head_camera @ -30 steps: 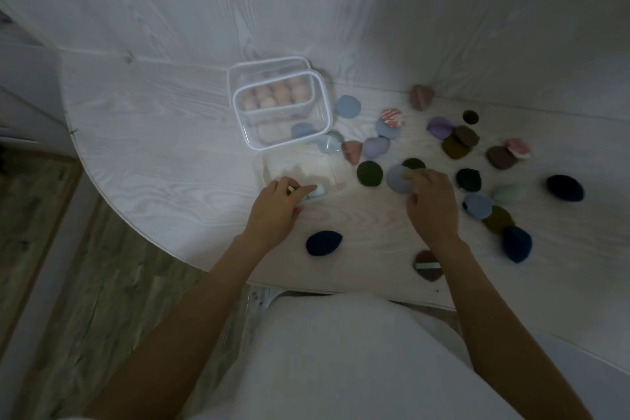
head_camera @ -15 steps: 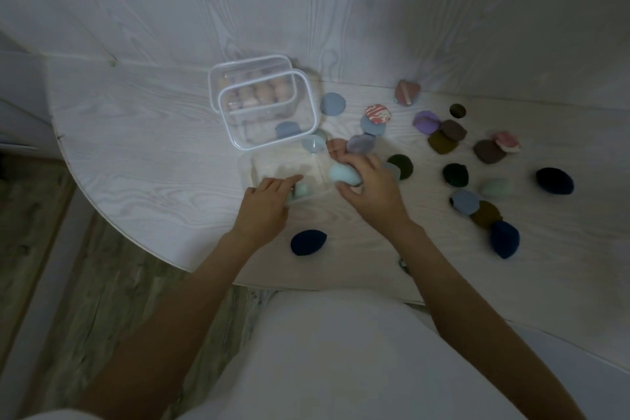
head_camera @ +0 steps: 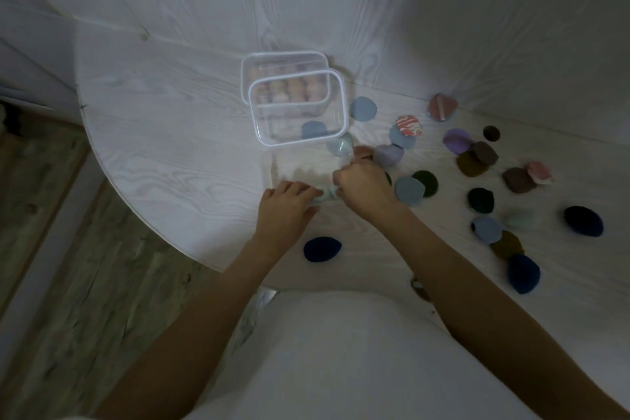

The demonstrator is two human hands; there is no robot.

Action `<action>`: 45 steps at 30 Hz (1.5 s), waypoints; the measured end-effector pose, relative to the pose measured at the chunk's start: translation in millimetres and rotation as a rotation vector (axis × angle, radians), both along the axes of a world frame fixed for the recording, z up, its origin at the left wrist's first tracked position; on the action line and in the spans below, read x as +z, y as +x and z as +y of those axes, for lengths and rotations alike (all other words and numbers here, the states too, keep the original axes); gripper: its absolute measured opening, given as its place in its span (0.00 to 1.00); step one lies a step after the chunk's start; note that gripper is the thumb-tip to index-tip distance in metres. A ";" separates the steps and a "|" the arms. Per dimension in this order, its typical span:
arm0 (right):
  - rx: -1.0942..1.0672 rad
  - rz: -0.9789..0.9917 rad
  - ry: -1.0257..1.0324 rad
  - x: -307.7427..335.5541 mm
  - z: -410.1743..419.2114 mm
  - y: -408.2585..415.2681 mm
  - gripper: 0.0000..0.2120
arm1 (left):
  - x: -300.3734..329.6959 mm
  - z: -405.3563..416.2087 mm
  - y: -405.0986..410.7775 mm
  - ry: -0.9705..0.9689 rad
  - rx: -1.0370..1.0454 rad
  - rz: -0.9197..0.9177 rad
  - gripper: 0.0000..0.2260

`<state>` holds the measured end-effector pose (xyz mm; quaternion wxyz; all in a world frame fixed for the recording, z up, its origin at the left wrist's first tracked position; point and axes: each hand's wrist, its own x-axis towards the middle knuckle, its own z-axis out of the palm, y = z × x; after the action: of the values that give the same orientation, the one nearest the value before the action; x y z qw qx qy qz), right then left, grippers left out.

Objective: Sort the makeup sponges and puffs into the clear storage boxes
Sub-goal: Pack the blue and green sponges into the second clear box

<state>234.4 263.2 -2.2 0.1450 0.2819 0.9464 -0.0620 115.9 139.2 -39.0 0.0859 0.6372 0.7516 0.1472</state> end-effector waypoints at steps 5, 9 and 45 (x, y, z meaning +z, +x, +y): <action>-0.047 0.010 0.116 -10.0 1.6 4.8 0.04 | 9.0 9.9 -1.1 -0.051 0.015 -0.089 0.14; -0.135 0.129 0.052 -7.4 1.3 5.3 0.03 | 12.5 24.4 -2.7 -0.070 0.016 -0.150 0.10; -0.155 0.634 -0.072 8.2 -9.3 39.0 0.09 | 38.6 -8.1 9.0 0.348 -0.037 -0.272 0.09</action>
<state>273.4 253.9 6.0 -0.1520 0.3144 0.9174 -0.1908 124.9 131.1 -0.4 0.0779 0.6305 0.6845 0.3574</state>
